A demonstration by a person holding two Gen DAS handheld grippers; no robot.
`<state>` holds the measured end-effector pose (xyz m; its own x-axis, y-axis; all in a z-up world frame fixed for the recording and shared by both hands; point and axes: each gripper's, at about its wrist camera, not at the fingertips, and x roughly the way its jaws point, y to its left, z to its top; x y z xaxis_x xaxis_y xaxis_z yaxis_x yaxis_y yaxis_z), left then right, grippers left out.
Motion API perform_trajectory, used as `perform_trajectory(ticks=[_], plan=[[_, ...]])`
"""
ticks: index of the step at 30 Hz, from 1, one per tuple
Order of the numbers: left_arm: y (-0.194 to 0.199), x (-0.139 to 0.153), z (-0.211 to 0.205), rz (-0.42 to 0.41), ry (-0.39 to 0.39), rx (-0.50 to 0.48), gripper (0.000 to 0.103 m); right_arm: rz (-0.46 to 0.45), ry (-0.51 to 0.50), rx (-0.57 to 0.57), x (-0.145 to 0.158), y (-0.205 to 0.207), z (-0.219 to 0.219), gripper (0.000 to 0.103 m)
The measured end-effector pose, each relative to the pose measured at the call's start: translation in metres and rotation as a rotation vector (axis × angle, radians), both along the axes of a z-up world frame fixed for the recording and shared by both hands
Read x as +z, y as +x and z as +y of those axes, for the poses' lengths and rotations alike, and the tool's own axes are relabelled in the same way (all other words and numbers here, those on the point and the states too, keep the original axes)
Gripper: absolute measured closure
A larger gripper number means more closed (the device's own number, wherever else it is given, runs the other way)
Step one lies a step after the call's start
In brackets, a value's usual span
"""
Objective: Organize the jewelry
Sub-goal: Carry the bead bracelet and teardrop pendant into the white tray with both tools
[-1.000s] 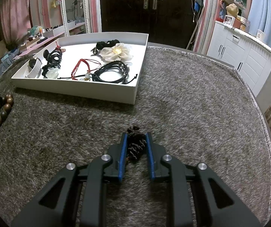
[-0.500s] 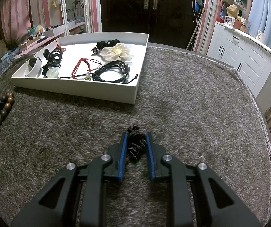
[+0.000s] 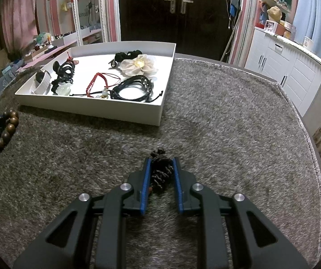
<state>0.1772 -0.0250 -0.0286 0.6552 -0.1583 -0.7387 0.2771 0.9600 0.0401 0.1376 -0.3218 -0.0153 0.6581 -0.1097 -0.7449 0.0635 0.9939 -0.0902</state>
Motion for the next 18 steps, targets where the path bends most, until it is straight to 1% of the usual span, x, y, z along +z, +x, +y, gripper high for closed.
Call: perform_trajectory(ticks=[6,9,13,18], plan=[[-0.008,0.012,-0.004,-0.071,0.000,-0.022,0.085,-0.041,0.022,0.000,0.008,-0.004,-0.001,0.084],[-0.009,0.016,-0.008,-0.086,0.015,-0.029,0.085,-0.060,0.031,0.009,0.015,-0.005,0.001,0.084],[-0.011,0.026,-0.009,-0.107,0.021,-0.025,0.085,-0.104,0.017,0.018,0.031,-0.008,0.010,0.084],[-0.018,0.053,-0.012,-0.153,0.035,-0.017,0.085,-0.138,0.004,0.032,0.053,-0.014,0.020,0.085]])
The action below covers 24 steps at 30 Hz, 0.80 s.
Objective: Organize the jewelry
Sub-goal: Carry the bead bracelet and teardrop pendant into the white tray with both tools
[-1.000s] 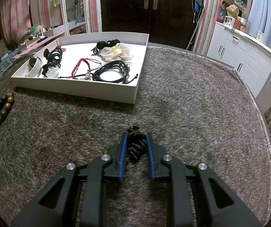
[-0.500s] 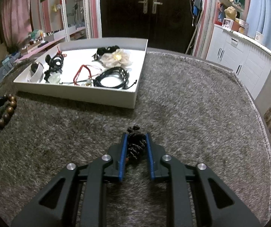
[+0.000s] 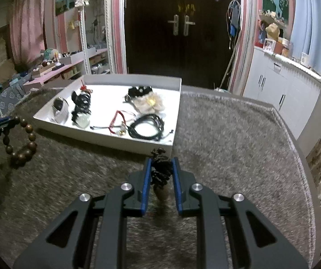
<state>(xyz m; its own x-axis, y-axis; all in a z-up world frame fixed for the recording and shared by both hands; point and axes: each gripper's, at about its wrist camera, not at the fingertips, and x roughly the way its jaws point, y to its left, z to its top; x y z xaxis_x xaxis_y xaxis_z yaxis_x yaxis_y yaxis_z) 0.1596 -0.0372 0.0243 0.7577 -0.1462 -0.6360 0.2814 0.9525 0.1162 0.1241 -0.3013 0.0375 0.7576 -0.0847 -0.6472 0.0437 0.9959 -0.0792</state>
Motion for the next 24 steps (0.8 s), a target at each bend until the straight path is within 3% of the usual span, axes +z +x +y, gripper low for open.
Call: perform_trajectory(ticks=[14,24], plan=[[0.026,0.096,-0.042,-0.098,-0.006,-0.021,0.085,-0.104,-0.018,0.086,0.084,0.028,0.036,0.085],[0.068,0.131,-0.077,-0.159,-0.018,-0.008,0.085,-0.156,0.001,0.094,0.117,0.080,0.048,0.085]])
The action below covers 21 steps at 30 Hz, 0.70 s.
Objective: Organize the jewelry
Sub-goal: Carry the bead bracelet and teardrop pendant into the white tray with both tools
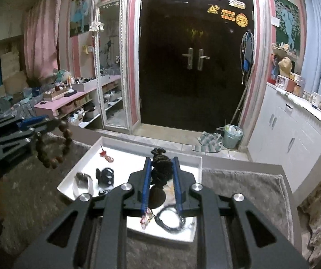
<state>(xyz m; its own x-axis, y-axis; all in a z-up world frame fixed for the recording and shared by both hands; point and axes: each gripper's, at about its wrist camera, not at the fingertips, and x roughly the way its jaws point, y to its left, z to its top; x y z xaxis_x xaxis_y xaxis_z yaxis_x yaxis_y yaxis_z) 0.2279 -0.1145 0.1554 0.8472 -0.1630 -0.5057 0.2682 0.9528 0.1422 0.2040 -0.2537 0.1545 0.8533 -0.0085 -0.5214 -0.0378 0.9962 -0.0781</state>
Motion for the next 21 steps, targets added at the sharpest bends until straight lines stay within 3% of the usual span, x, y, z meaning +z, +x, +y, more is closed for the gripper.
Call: perform_trajectory(ticks=[9,14,21], plan=[[0.036,0.002,-0.004,-0.003,-0.062,0.003,0.085,0.016,0.028,0.029,-0.004,0.041,0.005,0.085],[0.047,-0.013,-0.002,0.006,-0.074,0.011,0.085,0.024,0.025,0.029,-0.013,0.058,0.008,0.085],[0.075,-0.038,-0.001,0.089,-0.084,-0.002,0.085,0.061,-0.011,0.019,-0.035,0.084,0.014,0.085]])
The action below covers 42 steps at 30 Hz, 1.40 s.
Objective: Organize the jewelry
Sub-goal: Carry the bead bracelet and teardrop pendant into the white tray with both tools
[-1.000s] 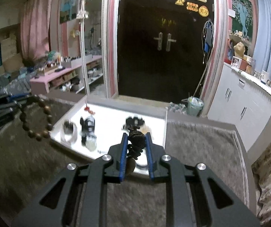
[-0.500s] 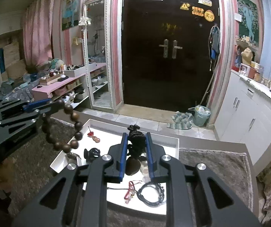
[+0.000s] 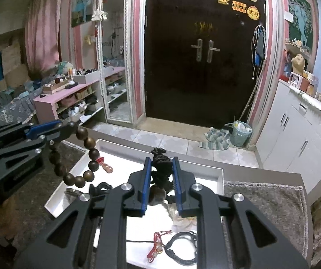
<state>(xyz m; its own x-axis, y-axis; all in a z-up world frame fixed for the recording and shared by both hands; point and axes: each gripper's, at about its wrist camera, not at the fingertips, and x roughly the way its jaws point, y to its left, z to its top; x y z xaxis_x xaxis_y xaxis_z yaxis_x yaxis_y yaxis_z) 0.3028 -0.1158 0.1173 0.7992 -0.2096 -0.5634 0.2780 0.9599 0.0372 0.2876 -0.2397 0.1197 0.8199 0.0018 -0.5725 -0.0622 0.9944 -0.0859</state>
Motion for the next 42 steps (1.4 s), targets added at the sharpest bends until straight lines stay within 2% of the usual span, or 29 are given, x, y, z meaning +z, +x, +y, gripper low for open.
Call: perform_trajectory(ticks=[7,28,42], plan=[[0.012,-0.016,0.004,0.024,0.009,0.011,0.085,0.057,0.024,0.001,-0.023,0.010,-0.003,0.085],[0.039,-0.052,0.010,0.097,0.033,0.066,0.085,0.125,-0.008,0.047,-0.050,0.029,0.025,0.085],[0.047,-0.071,0.005,0.148,0.067,0.062,0.085,0.182,-0.017,0.018,-0.068,0.041,0.020,0.085]])
